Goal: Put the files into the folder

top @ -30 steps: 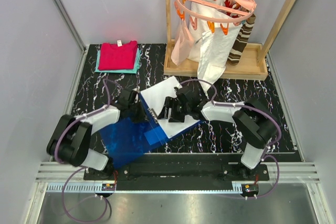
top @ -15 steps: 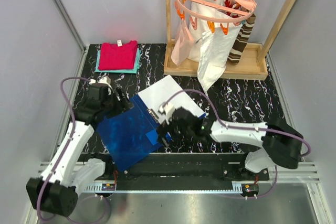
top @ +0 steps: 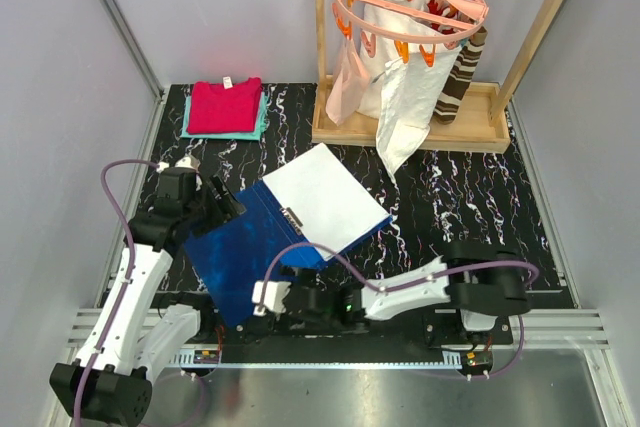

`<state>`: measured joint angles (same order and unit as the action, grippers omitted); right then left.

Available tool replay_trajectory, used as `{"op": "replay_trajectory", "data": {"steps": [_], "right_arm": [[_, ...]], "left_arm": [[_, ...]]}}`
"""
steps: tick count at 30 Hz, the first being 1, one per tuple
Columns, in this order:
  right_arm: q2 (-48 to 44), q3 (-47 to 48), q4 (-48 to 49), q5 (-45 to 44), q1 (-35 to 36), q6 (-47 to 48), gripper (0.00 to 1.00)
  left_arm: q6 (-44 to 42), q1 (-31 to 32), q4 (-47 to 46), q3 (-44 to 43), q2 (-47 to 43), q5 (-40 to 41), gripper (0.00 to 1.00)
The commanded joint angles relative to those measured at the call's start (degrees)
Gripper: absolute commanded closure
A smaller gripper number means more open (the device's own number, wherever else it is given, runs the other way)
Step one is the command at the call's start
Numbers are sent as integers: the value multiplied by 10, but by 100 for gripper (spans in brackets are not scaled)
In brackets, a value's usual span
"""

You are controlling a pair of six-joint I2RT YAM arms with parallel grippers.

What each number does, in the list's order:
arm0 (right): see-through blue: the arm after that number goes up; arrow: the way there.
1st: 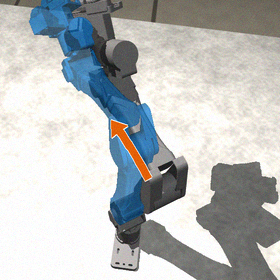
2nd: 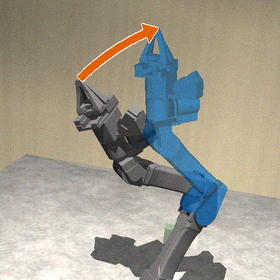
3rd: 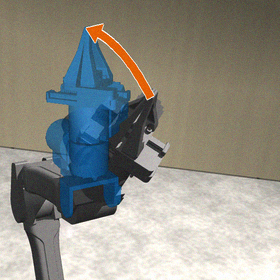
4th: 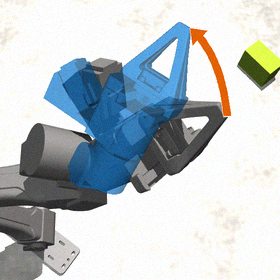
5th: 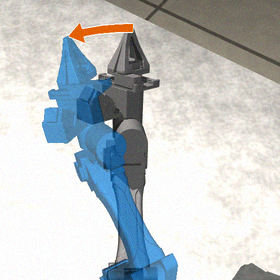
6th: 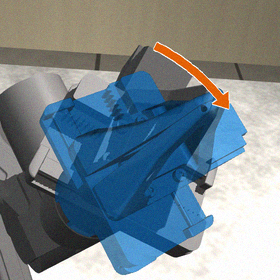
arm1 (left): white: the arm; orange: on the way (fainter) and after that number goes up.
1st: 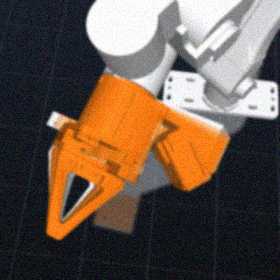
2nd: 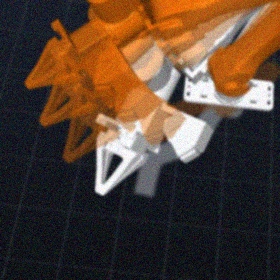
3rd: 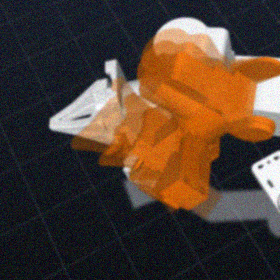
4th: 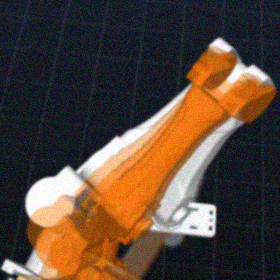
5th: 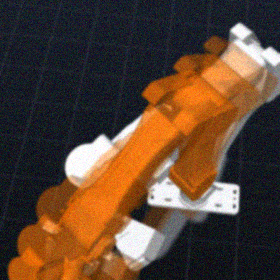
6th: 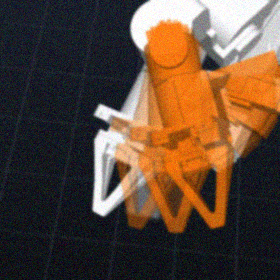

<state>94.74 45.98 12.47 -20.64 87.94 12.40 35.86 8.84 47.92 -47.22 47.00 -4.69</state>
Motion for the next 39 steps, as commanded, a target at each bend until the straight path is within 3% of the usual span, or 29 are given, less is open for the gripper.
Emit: {"op": "replay_trajectory", "data": {"steps": [1,6,13,22,26,30,39], "right_arm": [[69,74,71,-71,31,75,8],[125,134,90,-87,37,104,10],[192,178,111,-106,51,127,29],[236,199,140,-137,59,157,25],[254,206,171,-172,58,170,31],[273,210,218,-224,58,186,62],[249,193,252,-253,31,148,90]], "left_arm": [[7,-4,-20,-13,1,-16,25],[3,-7,-19,-14,-2,-14,25],[-3,-12,-14,-28,-2,-23,25],[-10,-16,0,-86,5,-26,25],[-7,-18,2,-97,5,-34,25],[-5,-18,9,-115,4,-33,25],[-7,-18,26,-187,9,-28,25]]}}
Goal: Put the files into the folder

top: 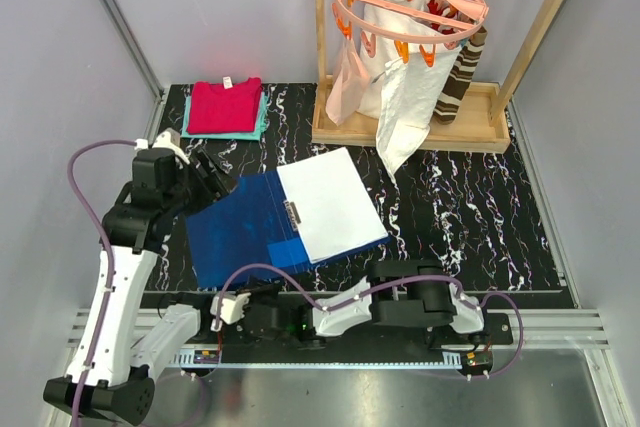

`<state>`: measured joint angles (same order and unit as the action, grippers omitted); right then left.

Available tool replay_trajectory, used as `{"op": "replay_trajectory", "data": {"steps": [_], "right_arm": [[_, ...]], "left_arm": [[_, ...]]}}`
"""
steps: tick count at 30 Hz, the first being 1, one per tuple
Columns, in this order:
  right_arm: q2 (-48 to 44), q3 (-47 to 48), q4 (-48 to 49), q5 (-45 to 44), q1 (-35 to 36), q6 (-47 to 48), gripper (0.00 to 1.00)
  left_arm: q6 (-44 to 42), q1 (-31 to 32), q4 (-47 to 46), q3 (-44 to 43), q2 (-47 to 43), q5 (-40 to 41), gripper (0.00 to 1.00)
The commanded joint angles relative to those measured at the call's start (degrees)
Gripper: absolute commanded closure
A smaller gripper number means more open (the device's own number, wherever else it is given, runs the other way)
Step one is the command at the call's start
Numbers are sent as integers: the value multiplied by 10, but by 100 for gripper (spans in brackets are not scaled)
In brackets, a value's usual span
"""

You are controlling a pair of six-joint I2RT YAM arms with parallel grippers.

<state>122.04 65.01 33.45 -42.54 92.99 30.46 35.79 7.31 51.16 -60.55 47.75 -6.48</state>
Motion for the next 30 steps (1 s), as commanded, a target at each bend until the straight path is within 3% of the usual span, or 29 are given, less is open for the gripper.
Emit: {"op": "replay_trajectory", "data": {"steps": [1,3,10,14,22,30], "right_arm": [[-36,-2,43,-37,-22,-46,93],[-49,-10,49,-38,-30,-76,100],[-161,-87,49,-15,-58,-215,100],[-242,-145,67,69,-76,-301,100],[-385,-276,181,160,-89,-464,100],[-455,-434,221,187,-184,-709,100]], "left_arm": [[-7,-4,-5,-61,3,-8,25],[-8,-3,0,-90,4,0,25],[-24,-3,5,-175,-1,60,25],[-33,-4,5,-211,-8,107,24],[-52,-4,3,-219,-15,150,24],[-42,-4,-32,-172,-12,111,24]]}}
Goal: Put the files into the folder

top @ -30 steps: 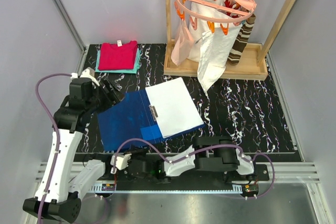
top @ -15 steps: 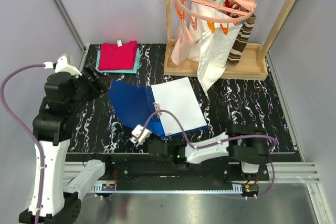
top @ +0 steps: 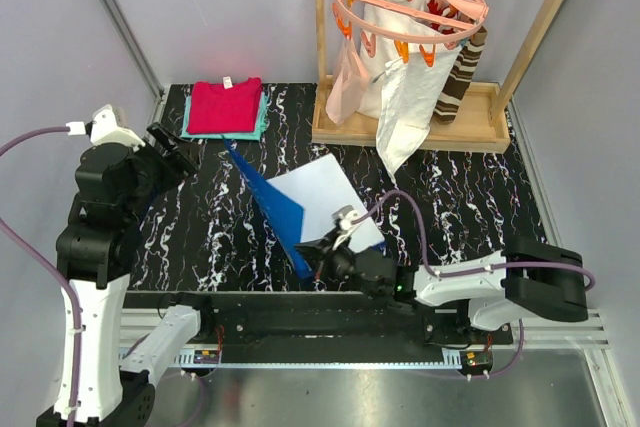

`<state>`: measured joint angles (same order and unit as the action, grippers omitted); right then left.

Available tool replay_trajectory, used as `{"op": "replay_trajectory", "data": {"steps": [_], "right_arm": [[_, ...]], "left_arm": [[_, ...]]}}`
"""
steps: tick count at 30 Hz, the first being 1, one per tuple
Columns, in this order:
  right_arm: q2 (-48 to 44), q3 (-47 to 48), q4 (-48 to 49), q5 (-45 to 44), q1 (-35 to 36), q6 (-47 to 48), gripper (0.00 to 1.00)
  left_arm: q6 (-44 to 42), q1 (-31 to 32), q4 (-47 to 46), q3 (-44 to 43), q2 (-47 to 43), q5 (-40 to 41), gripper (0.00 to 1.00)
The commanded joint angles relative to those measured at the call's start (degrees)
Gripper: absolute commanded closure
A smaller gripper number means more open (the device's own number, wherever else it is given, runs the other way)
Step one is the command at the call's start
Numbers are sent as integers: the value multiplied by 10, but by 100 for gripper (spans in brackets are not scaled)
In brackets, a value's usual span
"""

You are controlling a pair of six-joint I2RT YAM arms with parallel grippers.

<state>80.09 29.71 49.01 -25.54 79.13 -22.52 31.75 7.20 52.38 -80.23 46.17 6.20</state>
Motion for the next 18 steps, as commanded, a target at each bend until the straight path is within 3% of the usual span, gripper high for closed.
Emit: {"op": "replay_trajectory", "data": {"steps": [1,4,11,14,18], "right_arm": [[-44,-98,65,17,-64,-200,100],[-87,-156,46,-4,-80,-262,100],[-191,-236,-62,-50,-121,-358,100],[-224,-244,-110,-48,-148,-364,100],[-244,-253,-153,-45,-164,-372,100]], "left_arm": [[2,-2,-51,44,4,-26,24],[8,-3,-77,85,11,-59,25],[25,2,-170,185,70,-228,25],[38,34,-227,225,109,-261,28],[63,133,-286,253,188,-259,32]]}}
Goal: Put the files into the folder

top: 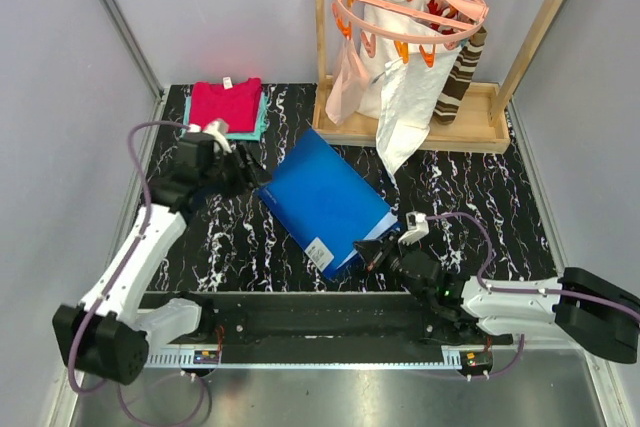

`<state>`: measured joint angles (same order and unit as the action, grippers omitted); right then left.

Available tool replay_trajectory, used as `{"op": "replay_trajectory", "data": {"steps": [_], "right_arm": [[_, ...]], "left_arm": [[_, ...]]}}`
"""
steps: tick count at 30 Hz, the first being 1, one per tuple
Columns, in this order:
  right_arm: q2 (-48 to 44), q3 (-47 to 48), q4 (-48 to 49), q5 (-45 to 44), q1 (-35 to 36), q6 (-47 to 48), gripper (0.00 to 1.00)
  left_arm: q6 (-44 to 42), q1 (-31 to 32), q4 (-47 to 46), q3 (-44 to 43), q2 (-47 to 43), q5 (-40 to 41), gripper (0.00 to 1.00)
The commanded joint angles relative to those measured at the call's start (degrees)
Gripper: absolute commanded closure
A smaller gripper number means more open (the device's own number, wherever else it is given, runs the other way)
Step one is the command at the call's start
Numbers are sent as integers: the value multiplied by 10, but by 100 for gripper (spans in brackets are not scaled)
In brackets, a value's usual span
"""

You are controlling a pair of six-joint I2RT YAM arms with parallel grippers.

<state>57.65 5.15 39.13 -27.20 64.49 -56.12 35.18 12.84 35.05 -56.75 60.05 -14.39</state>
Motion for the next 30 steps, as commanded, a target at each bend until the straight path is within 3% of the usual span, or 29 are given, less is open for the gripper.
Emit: {"op": "replay_trajectory", "data": {"steps": [1,4,5,7,8,9,12,16,22,30], "right_arm": [[-21,-8,-65,-27,-22,-38,100],[-28,6,-151,-17,-37,-51,100],[-27,36,-243,-19,-40,-55,90],[-24,65,-330,-40,-41,-56,71],[-25,84,-387,-43,-42,-51,54],[-26,93,-427,-54,-44,-52,46],[-40,128,-516,-64,-45,-45,29],[-44,180,-587,-72,-49,-8,17],[2,281,-624,-22,-96,106,14],[161,431,-589,149,-247,244,29]], "left_arm": [[36,92,-146,23,62,-51,35],[53,136,-210,36,120,-29,40],[57,141,-223,36,155,-27,41],[75,144,-259,34,192,-37,46],[85,145,-272,31,228,-46,48],[89,148,-293,22,247,-53,50],[91,155,-307,-3,308,-56,53],[95,155,-316,-17,364,-39,55],[89,158,-320,-12,422,-26,57],[82,158,-307,20,419,-16,58]]}}
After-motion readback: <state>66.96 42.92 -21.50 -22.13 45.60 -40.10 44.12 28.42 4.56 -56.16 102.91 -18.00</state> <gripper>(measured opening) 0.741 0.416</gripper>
